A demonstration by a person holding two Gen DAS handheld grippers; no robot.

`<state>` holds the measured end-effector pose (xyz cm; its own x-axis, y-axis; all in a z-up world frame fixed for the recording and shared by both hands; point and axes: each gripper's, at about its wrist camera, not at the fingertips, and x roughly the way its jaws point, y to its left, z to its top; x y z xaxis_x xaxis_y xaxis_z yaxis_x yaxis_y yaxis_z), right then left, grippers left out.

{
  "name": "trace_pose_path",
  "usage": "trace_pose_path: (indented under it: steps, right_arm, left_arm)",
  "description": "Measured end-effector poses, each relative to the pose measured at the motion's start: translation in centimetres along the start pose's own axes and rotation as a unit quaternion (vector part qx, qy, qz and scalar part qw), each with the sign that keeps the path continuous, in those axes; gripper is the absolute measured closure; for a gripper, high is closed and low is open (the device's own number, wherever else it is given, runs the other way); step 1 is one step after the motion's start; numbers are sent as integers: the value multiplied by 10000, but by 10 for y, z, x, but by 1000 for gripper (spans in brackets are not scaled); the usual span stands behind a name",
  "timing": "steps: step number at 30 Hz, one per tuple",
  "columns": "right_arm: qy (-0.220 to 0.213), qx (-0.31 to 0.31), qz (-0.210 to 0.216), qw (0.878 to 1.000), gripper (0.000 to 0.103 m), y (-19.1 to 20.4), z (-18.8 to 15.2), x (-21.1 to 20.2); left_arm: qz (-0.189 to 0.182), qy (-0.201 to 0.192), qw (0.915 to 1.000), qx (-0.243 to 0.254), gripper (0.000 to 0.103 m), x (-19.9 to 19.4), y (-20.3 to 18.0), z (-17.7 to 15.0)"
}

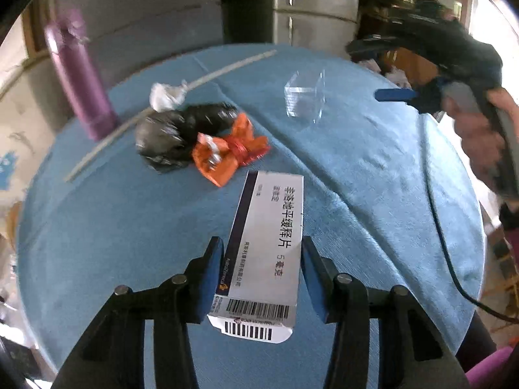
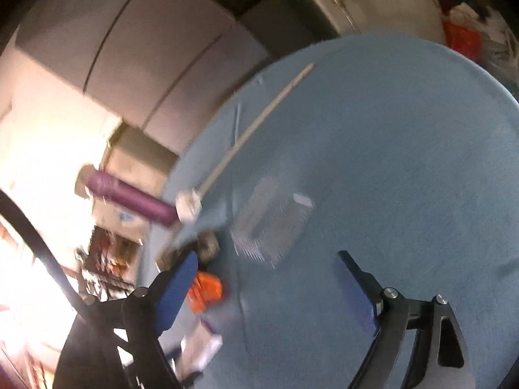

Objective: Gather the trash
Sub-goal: 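Grasp the white medicine box with the left tool while the right tool grasps the clear tray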

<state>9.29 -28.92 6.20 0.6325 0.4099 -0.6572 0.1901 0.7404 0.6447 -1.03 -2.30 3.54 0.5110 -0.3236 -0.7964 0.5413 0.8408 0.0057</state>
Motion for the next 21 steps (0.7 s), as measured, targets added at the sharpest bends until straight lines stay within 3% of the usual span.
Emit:
trace_pose_path:
  steps: [6, 9, 11, 16, 18, 21]
  right_arm:
    - [394, -167, -1068, 9934, 16, 44, 29, 41]
    - [526, -482, -2127, 9745, 17, 67, 32, 71]
    - [630, -504, -2536, 9639, 23, 71, 32, 90]
    - [693, -498, -2885, 9537, 32, 69, 27, 105]
    - [893, -449, -2749, 9563, 56, 62, 24, 111]
    - [915, -354, -2553, 9619, 67, 51, 19, 105]
  left_arm:
    - [441, -465, 9977, -215, 60, -51, 2, -9]
    - [295, -581, 9973, -328, 59, -62, 9, -13]
    - [450, -547, 9969, -335, 60, -56, 18, -11]
    - [202, -377, 9934, -1066, 60, -50, 53, -24]
    - [251, -339, 9925, -1145, 60, -50, 56, -30]
    - [289, -384, 9923, -1144, 60, -52, 57, -33]
